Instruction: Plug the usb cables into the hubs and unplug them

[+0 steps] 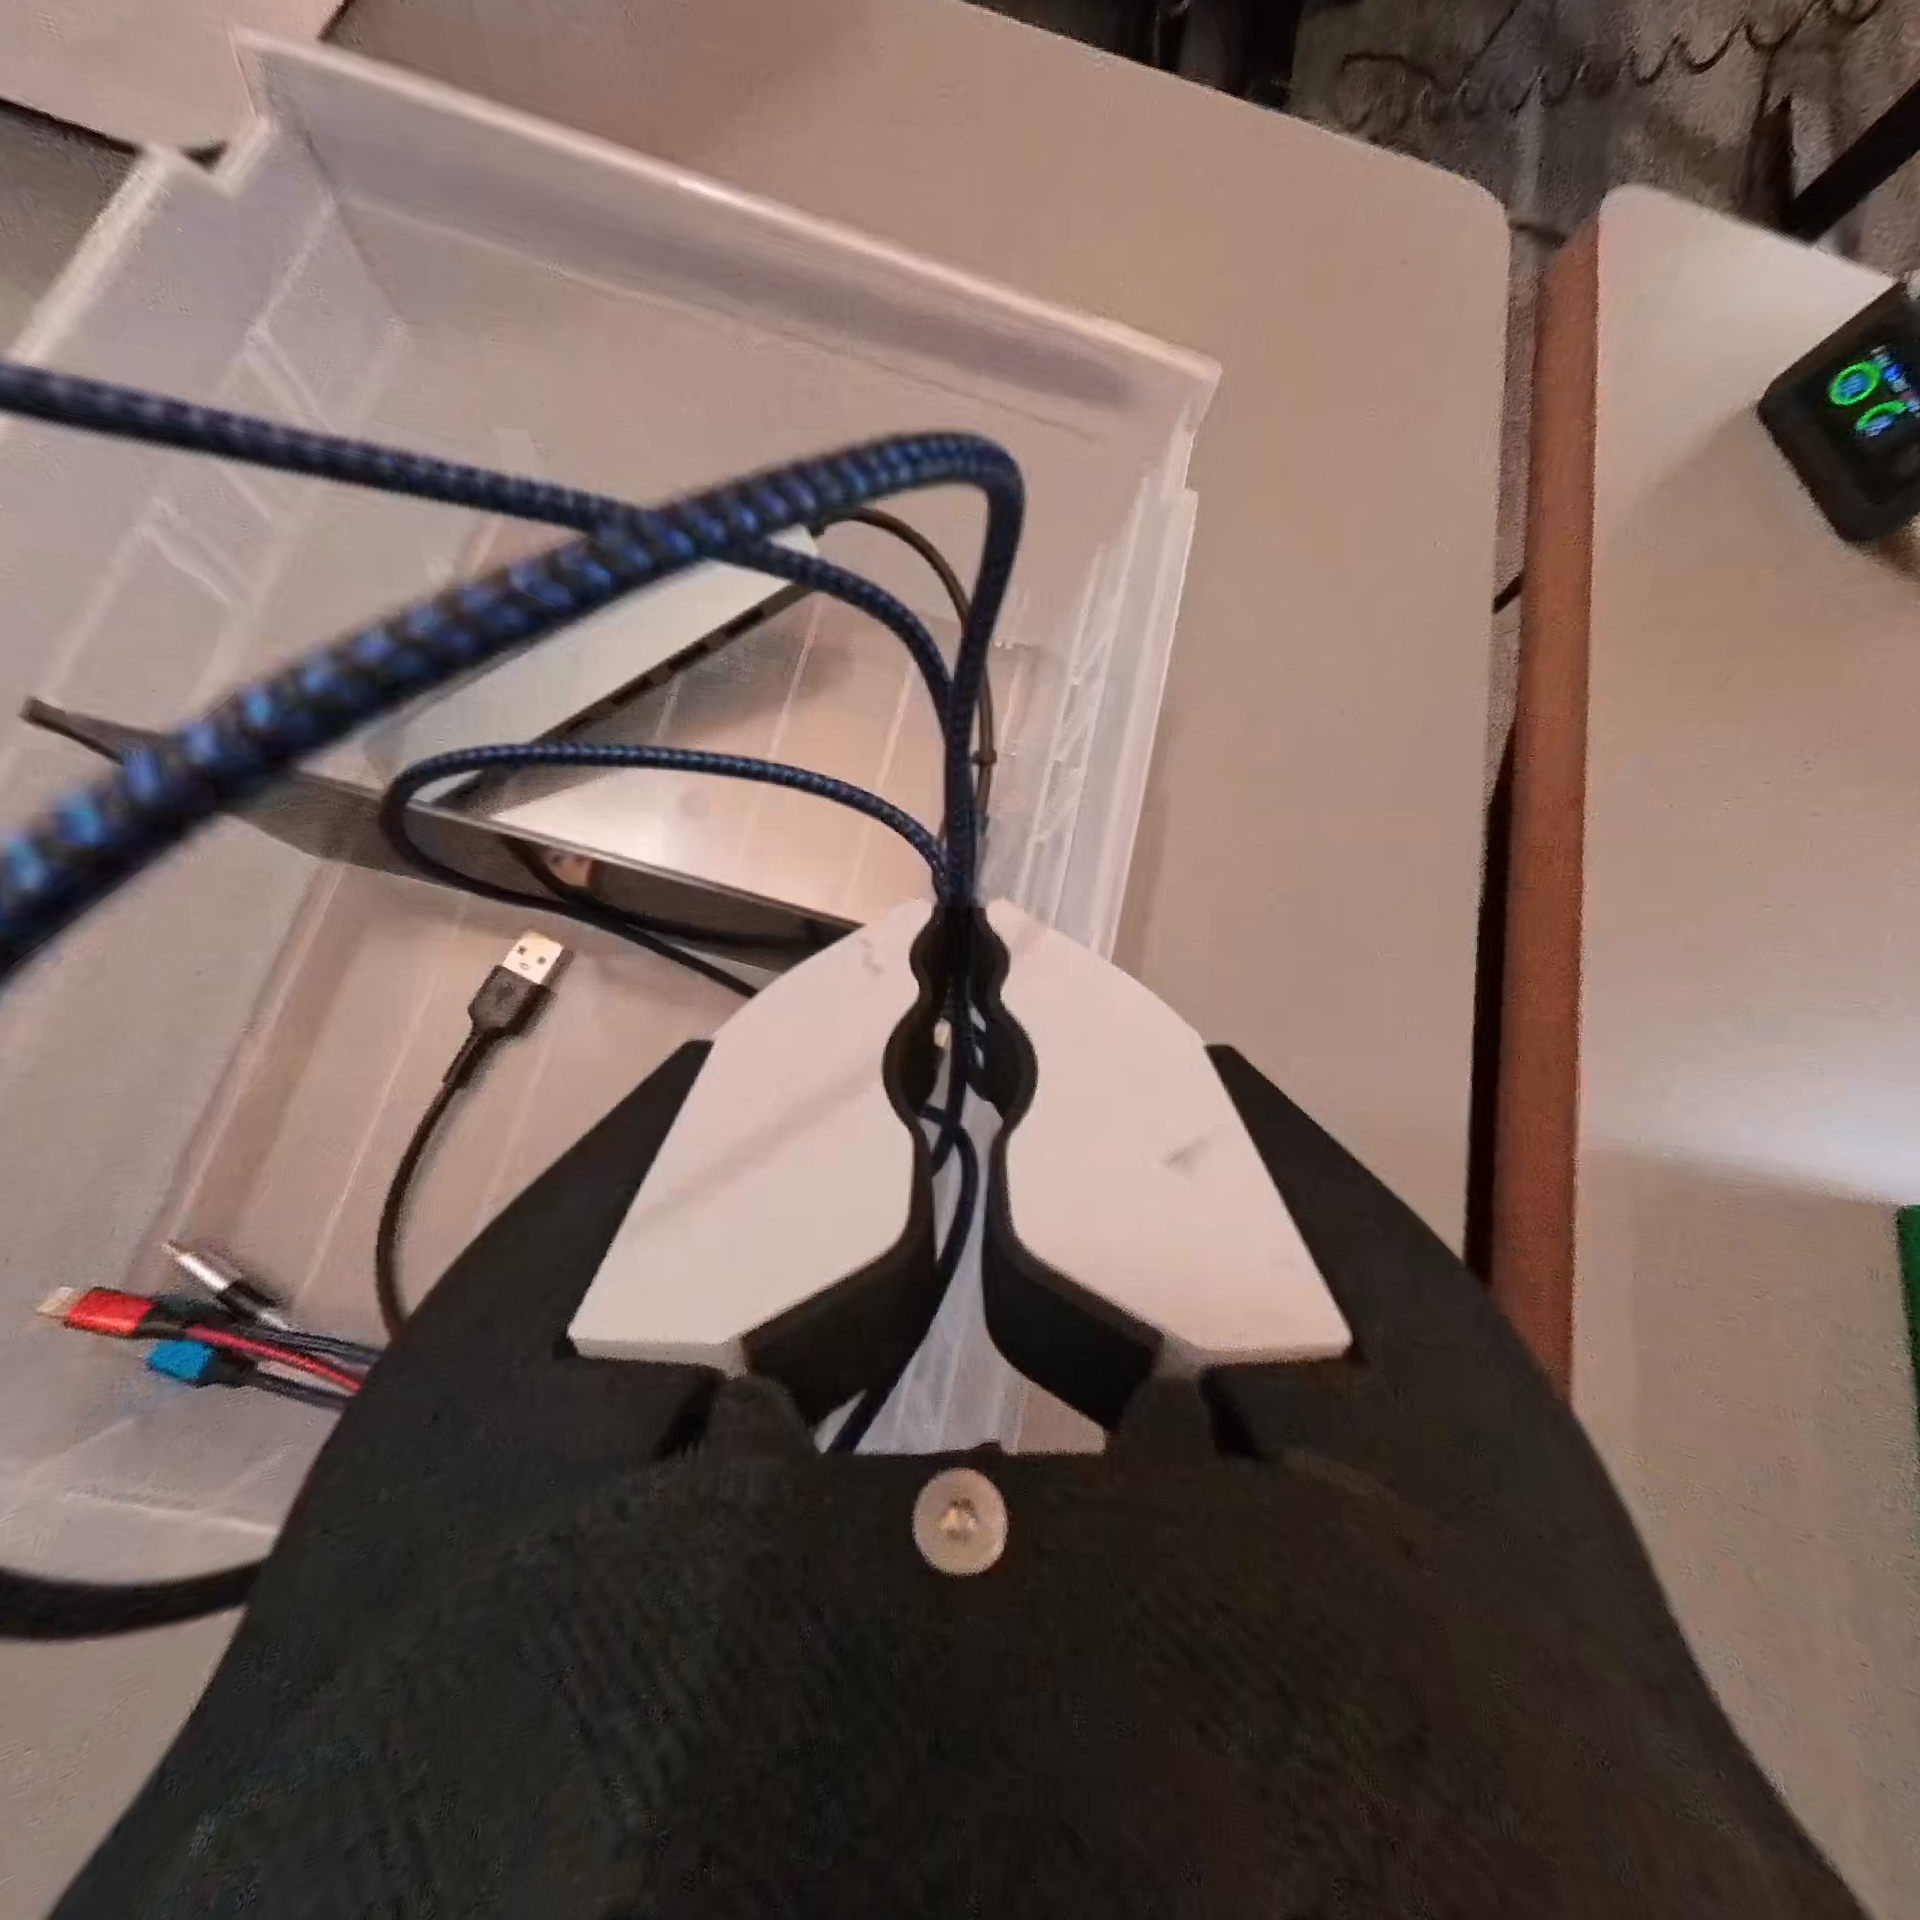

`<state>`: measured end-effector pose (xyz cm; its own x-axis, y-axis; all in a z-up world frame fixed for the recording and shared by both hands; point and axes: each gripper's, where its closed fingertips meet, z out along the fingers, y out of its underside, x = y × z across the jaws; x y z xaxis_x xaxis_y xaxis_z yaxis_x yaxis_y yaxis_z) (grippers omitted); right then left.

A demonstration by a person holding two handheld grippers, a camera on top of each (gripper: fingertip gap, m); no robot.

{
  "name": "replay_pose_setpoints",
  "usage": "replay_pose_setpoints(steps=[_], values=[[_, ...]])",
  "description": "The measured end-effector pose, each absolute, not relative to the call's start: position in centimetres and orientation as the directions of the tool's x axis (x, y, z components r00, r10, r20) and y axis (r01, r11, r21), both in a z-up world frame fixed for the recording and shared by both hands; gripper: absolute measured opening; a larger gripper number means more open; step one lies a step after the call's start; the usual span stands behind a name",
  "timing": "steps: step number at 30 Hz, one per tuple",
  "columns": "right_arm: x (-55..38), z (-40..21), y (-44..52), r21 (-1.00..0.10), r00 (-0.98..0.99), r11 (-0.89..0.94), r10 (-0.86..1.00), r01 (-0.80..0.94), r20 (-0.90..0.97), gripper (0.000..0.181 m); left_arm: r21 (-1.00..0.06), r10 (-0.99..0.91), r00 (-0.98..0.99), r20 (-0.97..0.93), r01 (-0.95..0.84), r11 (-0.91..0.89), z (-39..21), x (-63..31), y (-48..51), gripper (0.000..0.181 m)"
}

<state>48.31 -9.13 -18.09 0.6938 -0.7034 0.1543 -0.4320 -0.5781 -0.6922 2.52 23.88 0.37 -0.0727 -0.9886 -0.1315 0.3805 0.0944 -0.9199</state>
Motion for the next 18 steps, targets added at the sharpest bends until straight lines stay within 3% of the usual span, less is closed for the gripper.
replay_pose_setpoints(steps=[2,4,9,12,14,15,18], values=[[47.7,-18.3,-9.3,-0.658,0.701,-0.685,-0.634,-0.314,0.325,0.002,-0.921,-0.99,-0.073,-0.124,0.379,0.087,0.2,2.6,24.1,0.059],[46.6,-19.1,-8.8,-0.546,0.71,-0.817,-0.497,-0.189,0.498,0.001,-0.924,-0.991,-0.072,-0.116,0.375,0.081,0.0,2.7,24.3,0.059],[44.7,-20.2,-5.3,-0.44,0.78,-0.896,-0.237,0.055,0.58,0.003,-0.93,-0.99,-0.09,-0.104,0.362,0.065,-0.5,3.4,24.0,0.059],[44.0,-21.3,-5.4,-0.302,0.868,-0.934,0.014,0.189,0.497,0.021,-0.932,-0.987,-0.091,-0.131,0.35,0.092,-0.6,3.6,23.3,0.059],[42.6,-21.3,-5.9,-0.264,0.92,-0.932,0.141,0.248,0.367,0.044,-0.931,-0.984,-0.096,-0.153,0.349,0.11,-0.5,3.7,22.9,0.06],[41.5,-21.0,-6.3,-0.264,0.935,-0.925,0.189,0.272,0.3,0.058,-0.929,-0.982,-0.099,-0.162,0.35,0.118,-0.5,3.7,22.7,0.059],[40.7,-19.6,-8.1,-0.187,0.928,-0.929,0.266,0.319,0.259,0.072,-0.929,-0.98,-0.107,-0.165,0.35,0.119,-0.6,3.9,22.5,0.059]])
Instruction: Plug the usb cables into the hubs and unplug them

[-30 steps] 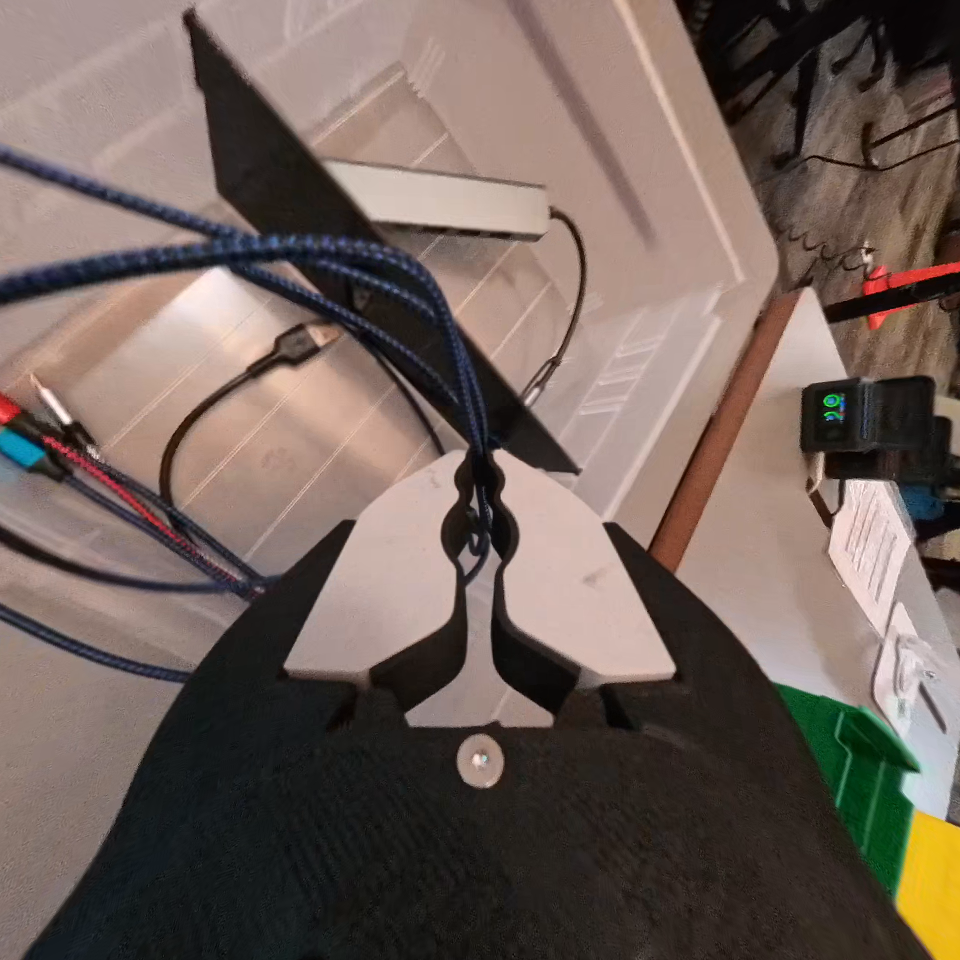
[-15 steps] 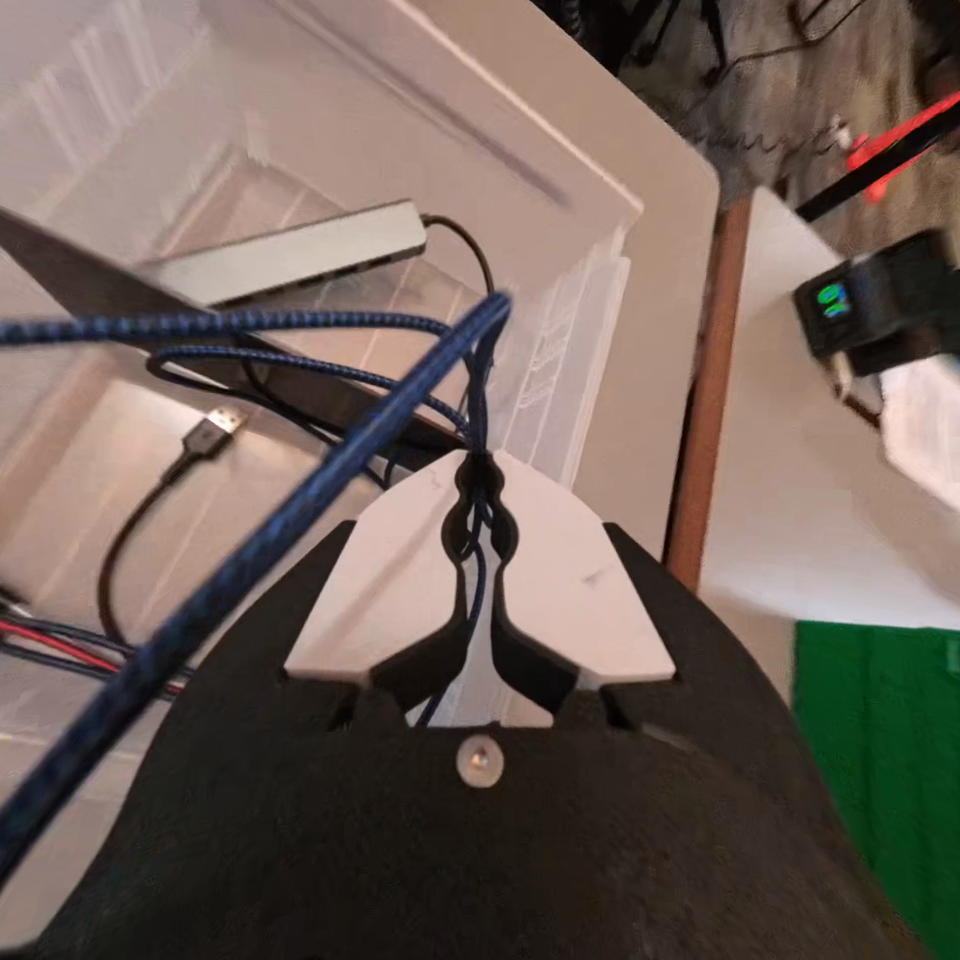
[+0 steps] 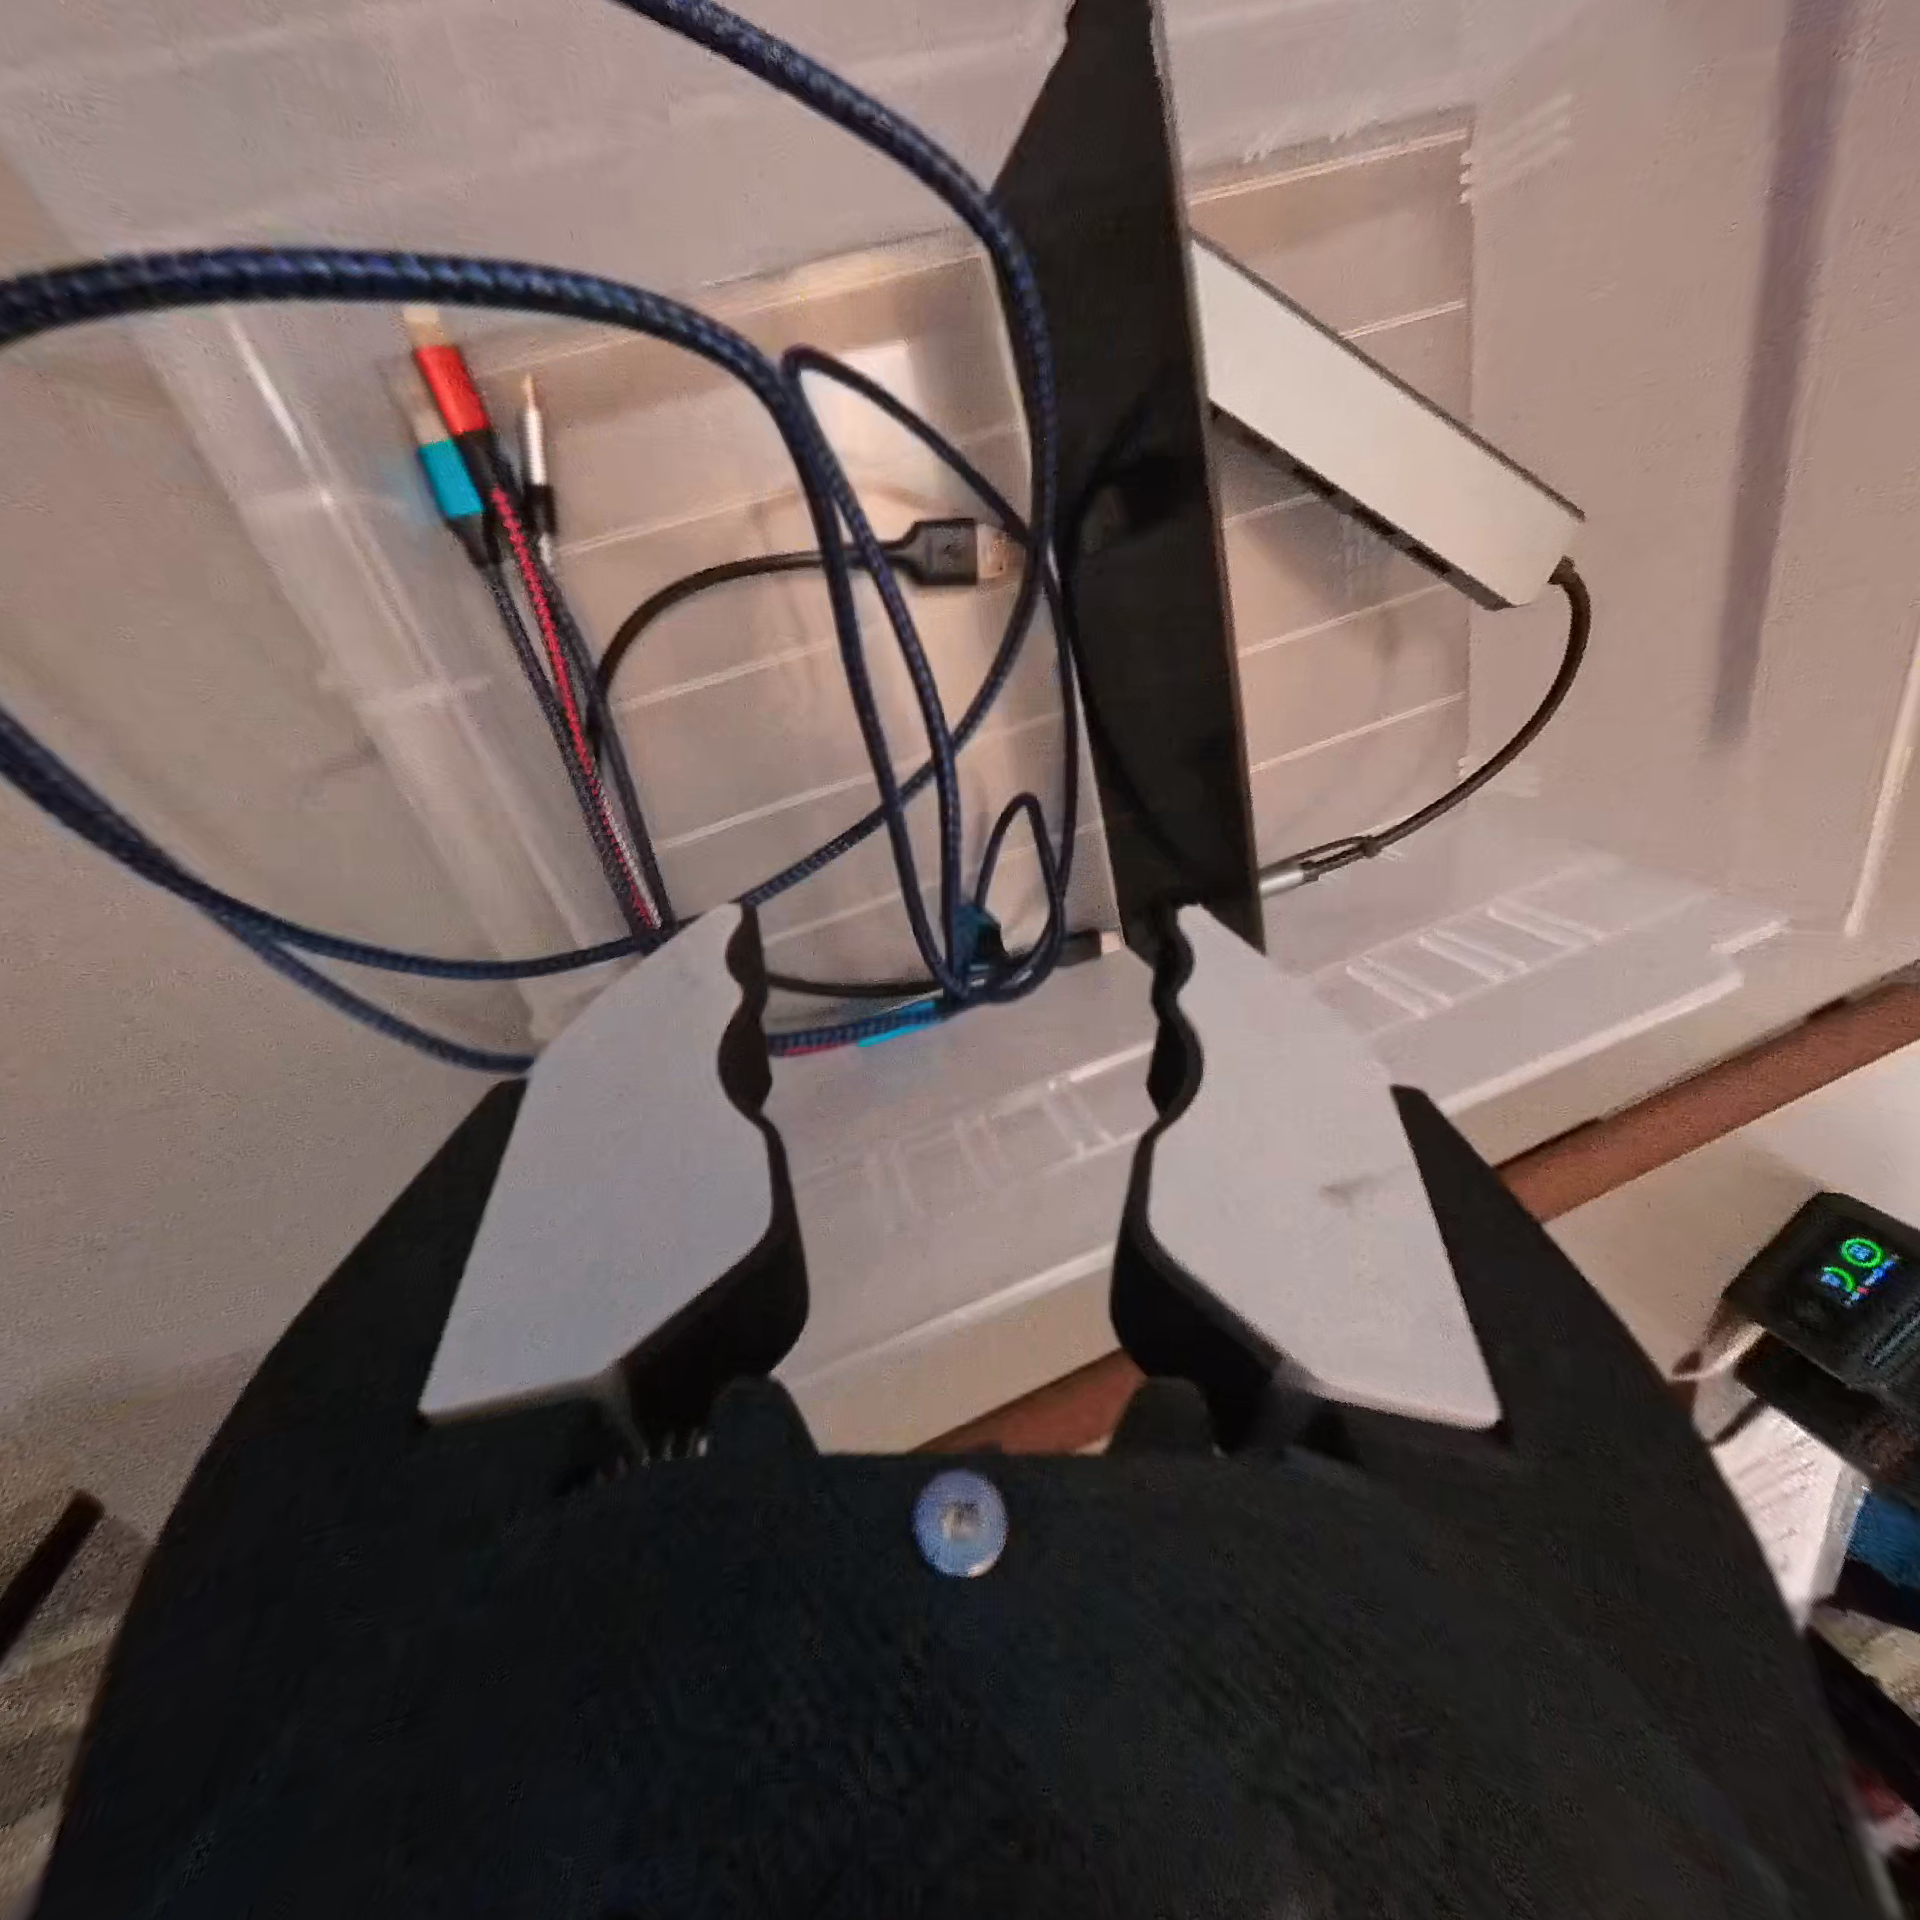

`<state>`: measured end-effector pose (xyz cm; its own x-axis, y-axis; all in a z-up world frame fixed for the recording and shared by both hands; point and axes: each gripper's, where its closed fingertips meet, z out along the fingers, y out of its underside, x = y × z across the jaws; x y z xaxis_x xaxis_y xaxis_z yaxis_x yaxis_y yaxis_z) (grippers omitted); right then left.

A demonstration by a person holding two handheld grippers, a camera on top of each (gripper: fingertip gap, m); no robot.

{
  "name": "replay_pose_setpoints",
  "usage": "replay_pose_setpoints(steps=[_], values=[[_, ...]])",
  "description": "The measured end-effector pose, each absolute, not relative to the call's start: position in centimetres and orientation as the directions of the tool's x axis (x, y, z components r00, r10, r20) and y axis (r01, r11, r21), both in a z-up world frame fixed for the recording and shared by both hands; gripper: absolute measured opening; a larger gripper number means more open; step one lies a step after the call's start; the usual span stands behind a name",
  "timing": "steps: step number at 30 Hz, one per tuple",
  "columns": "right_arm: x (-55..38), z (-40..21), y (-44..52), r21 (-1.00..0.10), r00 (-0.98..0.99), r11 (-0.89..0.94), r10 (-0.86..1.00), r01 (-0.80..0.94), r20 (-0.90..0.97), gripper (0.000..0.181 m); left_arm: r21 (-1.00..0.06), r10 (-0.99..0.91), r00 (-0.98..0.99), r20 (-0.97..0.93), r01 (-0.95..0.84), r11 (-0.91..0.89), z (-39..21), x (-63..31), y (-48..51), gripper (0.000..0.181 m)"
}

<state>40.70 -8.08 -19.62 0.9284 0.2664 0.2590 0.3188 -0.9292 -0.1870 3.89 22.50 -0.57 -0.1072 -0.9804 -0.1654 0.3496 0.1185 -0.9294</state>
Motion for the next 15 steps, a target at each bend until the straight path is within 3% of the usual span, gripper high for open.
replay_pose_setpoints(steps=[2,6,8,10,15], values=[[39.7,-18.9,-9.3,-0.167,0.937,-0.935,0.274,0.312,0.218,0.087,-0.932,-0.981,-0.112,-0.16,0.345,0.112,-0.8,4.1,22.5,0.059],[39.2,-18.0,-11.8,-0.085,0.931,-0.95,0.272,0.299,0.242,0.091,-0.936,-0.981,-0.118,-0.155,0.335,0.107,-1.1,4.3,22.5,0.06],[37.2,-16.4,-10.7,-0.188,0.922,-0.929,0.257,0.319,0.29,0.093,-0.937,-0.981,-0.115,-0.156,0.333,0.11,-1.1,4.4,22.5,0.06],[33.0,-15.0,-8.2,-0.345,0.879,-0.829,0.321,0.44,0.352,0.087,-0.936,-0.981,-0.113,-0.16,0.332,0.114,-1.0,4.3,22.5,0.059],[25.5,-17.4,-4.7,-0.228,0.645,-0.655,0.513,0.721,0.566,0.095,-0.937,-0.982,-0.12,-0.148,0.335,0.101,-1.0,4.2,22.6,0.061]])
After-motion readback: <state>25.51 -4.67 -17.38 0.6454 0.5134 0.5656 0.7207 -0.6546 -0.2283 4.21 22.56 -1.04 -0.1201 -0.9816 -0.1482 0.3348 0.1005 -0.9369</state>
